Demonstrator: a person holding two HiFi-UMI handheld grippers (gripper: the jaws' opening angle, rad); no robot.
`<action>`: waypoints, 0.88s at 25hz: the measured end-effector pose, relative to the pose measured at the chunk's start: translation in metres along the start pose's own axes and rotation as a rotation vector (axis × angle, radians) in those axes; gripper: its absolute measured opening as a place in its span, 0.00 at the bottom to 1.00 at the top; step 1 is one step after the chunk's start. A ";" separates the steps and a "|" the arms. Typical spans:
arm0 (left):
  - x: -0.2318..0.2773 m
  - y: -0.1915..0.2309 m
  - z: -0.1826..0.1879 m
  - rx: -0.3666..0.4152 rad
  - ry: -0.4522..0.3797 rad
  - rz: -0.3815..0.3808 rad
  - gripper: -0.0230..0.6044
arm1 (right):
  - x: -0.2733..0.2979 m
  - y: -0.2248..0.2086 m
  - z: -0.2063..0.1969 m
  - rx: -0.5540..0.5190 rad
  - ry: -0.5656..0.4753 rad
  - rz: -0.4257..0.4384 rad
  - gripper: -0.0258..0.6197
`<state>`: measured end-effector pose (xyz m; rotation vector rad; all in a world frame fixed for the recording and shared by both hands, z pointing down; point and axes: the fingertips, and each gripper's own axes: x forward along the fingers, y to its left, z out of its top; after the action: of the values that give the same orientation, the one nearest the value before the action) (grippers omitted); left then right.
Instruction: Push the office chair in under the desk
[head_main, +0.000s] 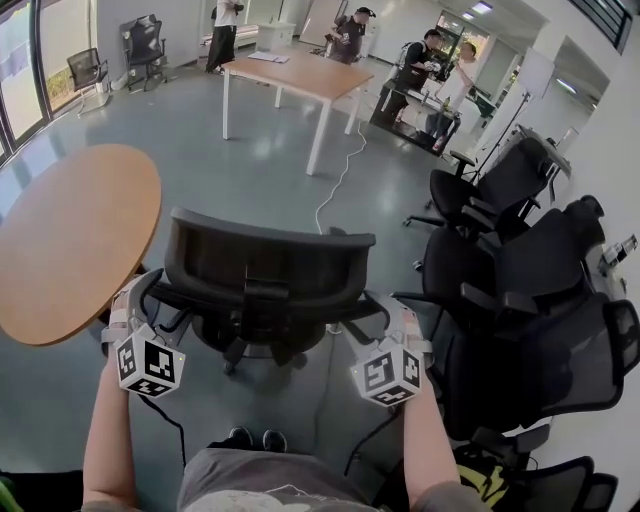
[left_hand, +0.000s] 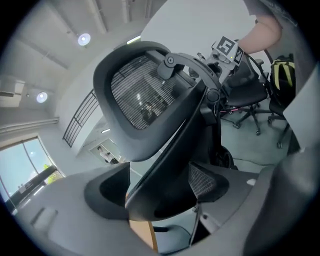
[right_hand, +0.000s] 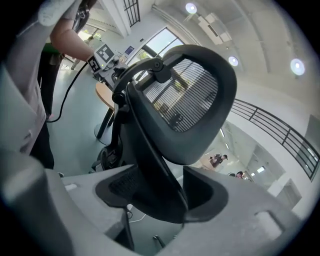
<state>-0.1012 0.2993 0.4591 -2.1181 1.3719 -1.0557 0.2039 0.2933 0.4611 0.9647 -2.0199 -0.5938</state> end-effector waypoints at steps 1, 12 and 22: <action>0.003 -0.001 -0.003 0.001 0.015 -0.011 0.65 | 0.001 0.000 -0.001 0.002 0.006 0.001 0.46; 0.025 0.006 -0.004 0.032 0.049 -0.051 0.61 | 0.014 -0.007 -0.002 0.016 0.043 0.034 0.45; 0.047 0.016 -0.002 0.031 0.028 -0.049 0.61 | 0.038 -0.021 -0.006 0.045 0.078 0.035 0.45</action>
<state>-0.1012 0.2499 0.4675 -2.1325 1.3135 -1.1228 0.2027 0.2506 0.4675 0.9625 -1.9848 -0.4862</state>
